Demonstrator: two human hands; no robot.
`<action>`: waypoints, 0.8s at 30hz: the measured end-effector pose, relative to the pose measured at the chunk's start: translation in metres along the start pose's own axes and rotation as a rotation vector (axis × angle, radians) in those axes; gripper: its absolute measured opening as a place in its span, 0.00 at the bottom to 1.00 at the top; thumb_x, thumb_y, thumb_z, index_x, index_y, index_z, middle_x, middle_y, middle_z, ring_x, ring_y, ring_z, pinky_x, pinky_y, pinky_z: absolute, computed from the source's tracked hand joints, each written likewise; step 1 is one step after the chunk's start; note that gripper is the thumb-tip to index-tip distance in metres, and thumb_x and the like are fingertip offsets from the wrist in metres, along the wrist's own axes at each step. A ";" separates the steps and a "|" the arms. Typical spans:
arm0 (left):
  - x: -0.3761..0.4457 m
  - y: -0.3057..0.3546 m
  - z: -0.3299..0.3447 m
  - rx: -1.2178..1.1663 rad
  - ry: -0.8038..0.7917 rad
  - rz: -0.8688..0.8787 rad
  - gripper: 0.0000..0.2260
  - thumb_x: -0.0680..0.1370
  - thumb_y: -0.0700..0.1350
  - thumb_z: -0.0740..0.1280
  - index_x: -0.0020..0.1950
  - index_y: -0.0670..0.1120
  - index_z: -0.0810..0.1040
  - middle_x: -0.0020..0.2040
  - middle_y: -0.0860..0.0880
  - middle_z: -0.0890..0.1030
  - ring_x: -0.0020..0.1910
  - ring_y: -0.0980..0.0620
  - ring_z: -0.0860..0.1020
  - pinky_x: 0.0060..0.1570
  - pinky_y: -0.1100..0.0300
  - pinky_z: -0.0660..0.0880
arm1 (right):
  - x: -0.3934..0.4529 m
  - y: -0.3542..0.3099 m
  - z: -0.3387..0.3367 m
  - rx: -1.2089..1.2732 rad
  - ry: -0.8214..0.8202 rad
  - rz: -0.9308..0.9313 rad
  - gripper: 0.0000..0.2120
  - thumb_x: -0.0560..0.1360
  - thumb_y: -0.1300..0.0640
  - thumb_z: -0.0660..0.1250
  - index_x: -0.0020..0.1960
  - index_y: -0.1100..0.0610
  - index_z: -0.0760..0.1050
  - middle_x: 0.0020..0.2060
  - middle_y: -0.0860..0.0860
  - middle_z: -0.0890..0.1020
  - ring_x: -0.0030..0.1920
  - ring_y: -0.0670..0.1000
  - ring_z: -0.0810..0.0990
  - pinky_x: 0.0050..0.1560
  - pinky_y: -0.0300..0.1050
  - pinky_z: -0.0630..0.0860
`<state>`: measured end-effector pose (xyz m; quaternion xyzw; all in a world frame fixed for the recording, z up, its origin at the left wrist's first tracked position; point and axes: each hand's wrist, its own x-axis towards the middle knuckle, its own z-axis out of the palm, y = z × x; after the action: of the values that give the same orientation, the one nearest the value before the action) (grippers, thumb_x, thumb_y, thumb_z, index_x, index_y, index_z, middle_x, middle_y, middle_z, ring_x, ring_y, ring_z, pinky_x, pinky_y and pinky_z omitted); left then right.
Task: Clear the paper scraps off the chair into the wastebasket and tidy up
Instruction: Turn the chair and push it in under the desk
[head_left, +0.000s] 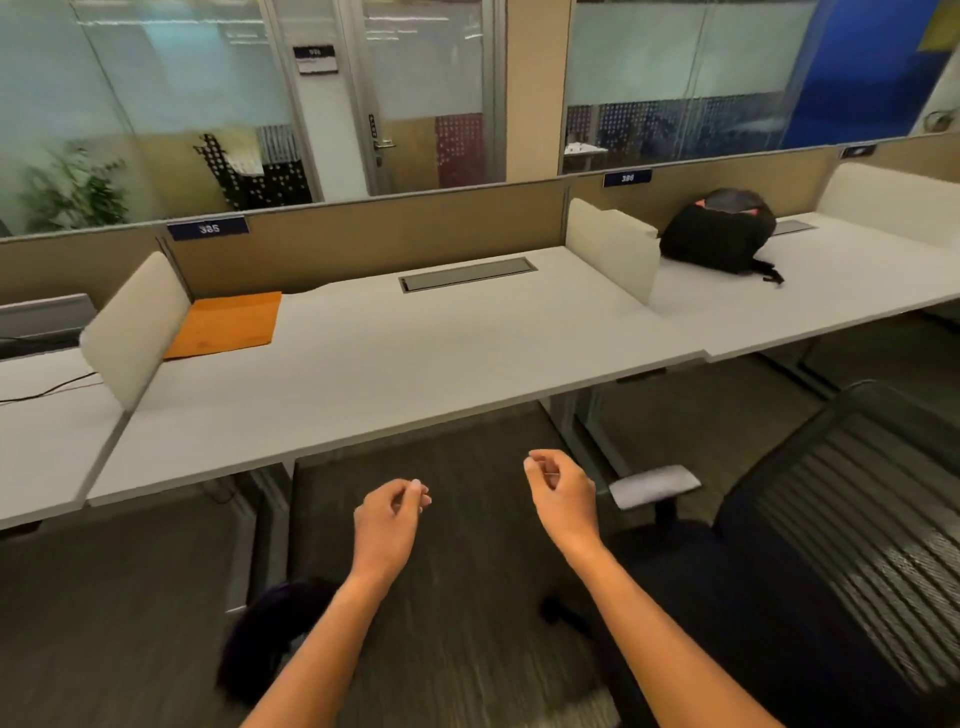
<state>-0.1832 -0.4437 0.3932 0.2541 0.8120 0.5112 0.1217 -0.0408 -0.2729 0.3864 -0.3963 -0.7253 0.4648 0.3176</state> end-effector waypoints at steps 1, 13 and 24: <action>-0.008 0.003 0.003 0.001 -0.015 0.009 0.10 0.80 0.48 0.63 0.42 0.51 0.82 0.39 0.52 0.84 0.41 0.55 0.81 0.46 0.57 0.78 | -0.007 0.004 -0.010 -0.001 0.019 0.008 0.10 0.78 0.50 0.64 0.57 0.51 0.78 0.47 0.45 0.81 0.47 0.40 0.78 0.45 0.33 0.73; -0.116 0.010 0.041 -0.078 -0.137 0.015 0.10 0.79 0.47 0.65 0.40 0.53 0.82 0.38 0.53 0.85 0.41 0.59 0.82 0.44 0.61 0.76 | -0.107 0.023 -0.115 -0.074 0.188 0.048 0.06 0.77 0.51 0.66 0.52 0.50 0.79 0.41 0.42 0.81 0.45 0.41 0.80 0.43 0.32 0.72; -0.186 0.074 0.132 -0.210 -0.370 0.030 0.06 0.79 0.48 0.65 0.44 0.53 0.81 0.41 0.53 0.85 0.44 0.55 0.82 0.45 0.54 0.79 | -0.153 0.041 -0.263 -0.191 0.412 0.035 0.07 0.77 0.51 0.66 0.53 0.49 0.79 0.43 0.43 0.82 0.45 0.40 0.79 0.47 0.35 0.74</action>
<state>0.0549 -0.4162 0.3879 0.3416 0.7142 0.5395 0.2866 0.2632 -0.2846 0.4305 -0.5236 -0.6789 0.3088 0.4119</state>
